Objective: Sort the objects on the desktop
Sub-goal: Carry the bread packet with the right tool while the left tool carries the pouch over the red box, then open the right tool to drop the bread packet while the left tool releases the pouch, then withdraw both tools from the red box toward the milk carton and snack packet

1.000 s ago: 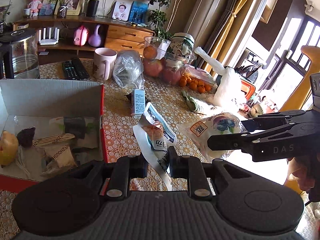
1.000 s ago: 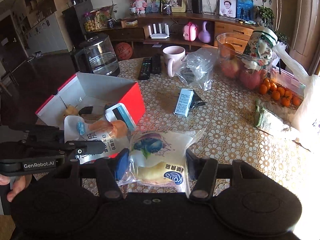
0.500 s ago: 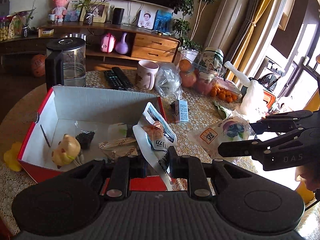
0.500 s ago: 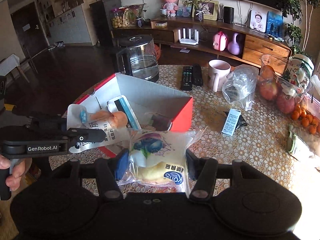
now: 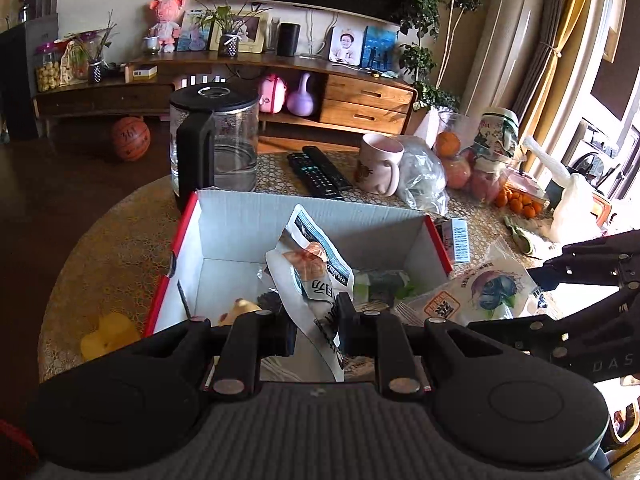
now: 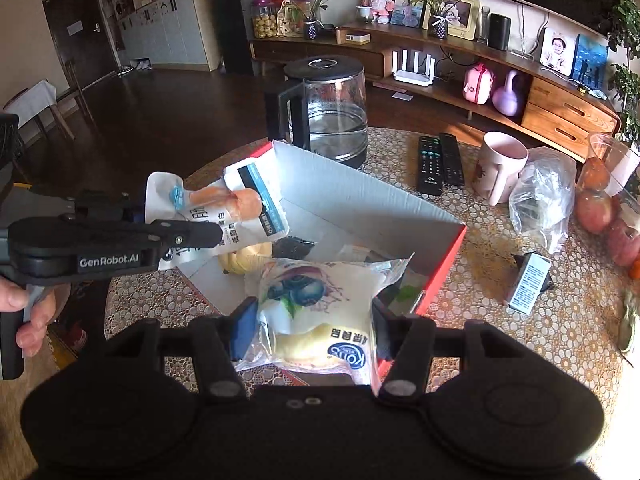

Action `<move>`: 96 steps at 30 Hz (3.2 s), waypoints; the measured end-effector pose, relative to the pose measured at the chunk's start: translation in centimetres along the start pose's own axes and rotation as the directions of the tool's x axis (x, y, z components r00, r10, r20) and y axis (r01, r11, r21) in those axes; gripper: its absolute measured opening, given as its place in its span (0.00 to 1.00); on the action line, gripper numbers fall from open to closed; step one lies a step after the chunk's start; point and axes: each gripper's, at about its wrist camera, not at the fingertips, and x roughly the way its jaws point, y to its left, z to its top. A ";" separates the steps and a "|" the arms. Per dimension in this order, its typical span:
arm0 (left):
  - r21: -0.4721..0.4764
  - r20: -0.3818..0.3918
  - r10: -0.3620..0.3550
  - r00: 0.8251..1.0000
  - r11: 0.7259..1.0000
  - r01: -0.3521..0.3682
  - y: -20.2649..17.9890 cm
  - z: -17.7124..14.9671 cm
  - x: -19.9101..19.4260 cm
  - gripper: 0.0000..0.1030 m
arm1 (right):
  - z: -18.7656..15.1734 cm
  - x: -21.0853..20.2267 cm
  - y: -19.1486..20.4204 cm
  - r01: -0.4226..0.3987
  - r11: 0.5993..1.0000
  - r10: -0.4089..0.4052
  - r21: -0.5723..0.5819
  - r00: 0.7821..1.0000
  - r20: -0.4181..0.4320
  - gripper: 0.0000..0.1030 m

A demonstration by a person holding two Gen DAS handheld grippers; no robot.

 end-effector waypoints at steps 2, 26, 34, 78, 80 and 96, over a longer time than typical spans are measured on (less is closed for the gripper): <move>-0.005 -0.011 0.012 1.000 1.000 -0.012 0.9 0.4 0.8 0.18 | 0.2 0.8 0.2 0.000 1.000 0.000 -0.009 1.000 -0.006 0.55; 0.066 -0.132 0.093 0.987 0.994 -0.085 3.3 2.7 10.6 0.18 | 3.1 11.1 -1.4 0.052 0.998 -0.049 0.024 0.994 -0.093 0.55; 0.083 -0.187 0.114 0.976 0.992 -0.100 3.7 2.9 13.2 0.18 | 3.9 13.8 -2.1 0.067 0.997 -0.062 0.042 0.991 -0.115 0.55; 0.087 -0.174 0.163 0.971 0.985 -0.150 0.3 3.9 10.4 0.64 | 2.3 5.9 -2.4 -0.019 0.997 0.021 0.071 0.999 -0.027 0.79; 0.087 -0.172 0.159 0.972 0.986 -0.145 -0.1 3.8 9.7 0.64 | 2.0 4.9 -2.7 -0.029 0.996 0.030 0.087 0.999 -0.018 0.79; 0.146 -0.135 0.048 0.990 0.989 -0.028 -7.4 2.2 3.6 0.68 | -2.4 -4.2 -8.0 0.051 0.987 -0.058 0.153 0.997 0.040 0.79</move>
